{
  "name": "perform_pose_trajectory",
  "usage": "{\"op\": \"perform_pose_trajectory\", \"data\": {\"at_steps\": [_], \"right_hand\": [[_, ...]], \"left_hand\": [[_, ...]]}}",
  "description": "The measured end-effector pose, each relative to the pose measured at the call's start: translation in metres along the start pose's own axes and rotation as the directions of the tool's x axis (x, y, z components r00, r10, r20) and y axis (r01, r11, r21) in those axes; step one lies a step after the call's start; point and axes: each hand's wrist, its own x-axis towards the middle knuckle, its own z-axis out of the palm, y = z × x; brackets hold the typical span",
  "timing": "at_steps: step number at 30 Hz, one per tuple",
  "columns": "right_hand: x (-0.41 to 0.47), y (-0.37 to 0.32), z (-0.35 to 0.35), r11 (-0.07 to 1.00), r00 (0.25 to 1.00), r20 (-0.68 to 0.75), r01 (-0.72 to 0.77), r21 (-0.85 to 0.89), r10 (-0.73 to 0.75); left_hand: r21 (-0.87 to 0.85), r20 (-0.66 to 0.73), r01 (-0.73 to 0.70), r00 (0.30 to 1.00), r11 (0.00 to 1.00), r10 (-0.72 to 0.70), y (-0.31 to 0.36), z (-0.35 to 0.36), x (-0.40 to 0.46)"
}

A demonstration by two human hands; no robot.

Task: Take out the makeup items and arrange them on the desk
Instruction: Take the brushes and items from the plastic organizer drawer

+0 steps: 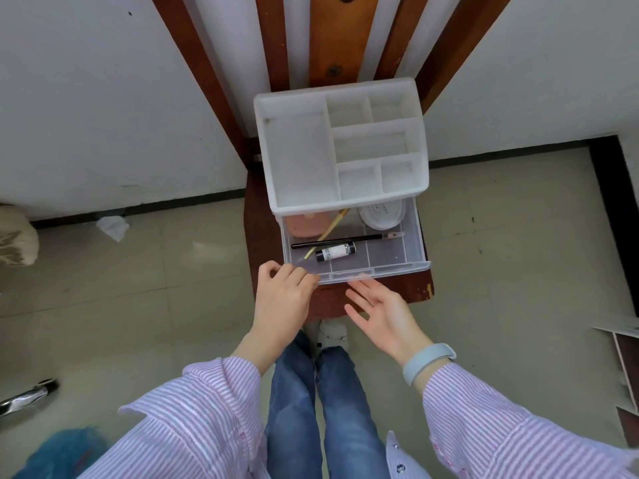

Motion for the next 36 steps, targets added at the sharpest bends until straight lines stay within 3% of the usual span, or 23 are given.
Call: {"op": "perform_pose_trajectory", "data": {"at_steps": [4,8,9,10,11,12,13,14,16,20,24,28,36], "right_hand": [[-0.017,-0.017,-0.009,0.908,1.0,0.015,0.022,-0.419,-0.017],[-0.02,-0.045,-0.003,0.722,0.947,0.109,0.301,-0.623,-0.301],[-0.017,-0.05,0.002,0.581,0.897,0.162,0.394,-0.712,-0.41],[-0.012,-0.054,0.008,0.355,0.827,0.255,0.465,-0.811,-0.5],[-0.005,-0.055,0.015,0.06,0.758,0.389,0.488,-0.871,-0.524],[0.003,-0.056,0.02,-0.235,0.712,0.523,0.47,-0.851,-0.469],[0.011,-0.056,0.026,-0.451,0.706,0.604,0.432,-0.781,-0.369],[0.02,-0.057,0.032,-0.594,0.736,0.618,0.376,-0.711,-0.275],[0.033,-0.056,0.044,-0.754,0.788,0.587,0.27,-0.599,-0.184],[0.043,-0.052,0.059,-0.833,0.789,0.608,0.276,-0.48,-0.09],[0.044,-0.053,0.067,-0.842,0.819,0.571,0.341,-0.419,0.048],[0.045,-0.055,0.071,-0.846,0.849,0.523,0.332,-0.416,0.075],[0.048,-0.057,0.06,-0.823,0.822,0.568,0.347,-0.449,0.037]], "left_hand": [[0.016,0.003,0.007,1.0,1.0,-0.008,0.005,0.0,-0.004],[0.021,0.042,0.044,0.998,0.999,-0.045,0.012,0.004,-0.009],[0.029,0.057,0.044,0.997,0.999,-0.045,0.012,0.005,-0.01],[0.039,0.065,0.038,0.997,0.999,-0.04,0.012,0.007,-0.01],[0.045,0.066,0.029,0.997,0.999,-0.032,0.011,0.008,-0.011],[0.041,0.06,0.02,0.998,0.999,-0.022,0.009,0.008,-0.012],[0.029,0.046,0.01,0.999,1.0,-0.011,0.008,0.008,-0.013],[0.017,0.03,0.003,1.0,1.0,-0.004,0.007,0.008,-0.013],[0.01,0.0,-0.003,1.0,1.0,0.004,0.006,0.007,-0.012],[0.028,-0.04,-0.005,0.999,1.0,0.006,0.006,0.007,-0.011],[0.041,-0.038,-0.006,0.999,0.999,0.008,0.006,0.008,-0.011],[0.021,-0.043,0.004,0.999,1.0,-0.003,0.007,0.008,-0.012],[-0.027,-0.047,0.05,0.998,0.998,-0.051,0.01,0.01,-0.014]]}}
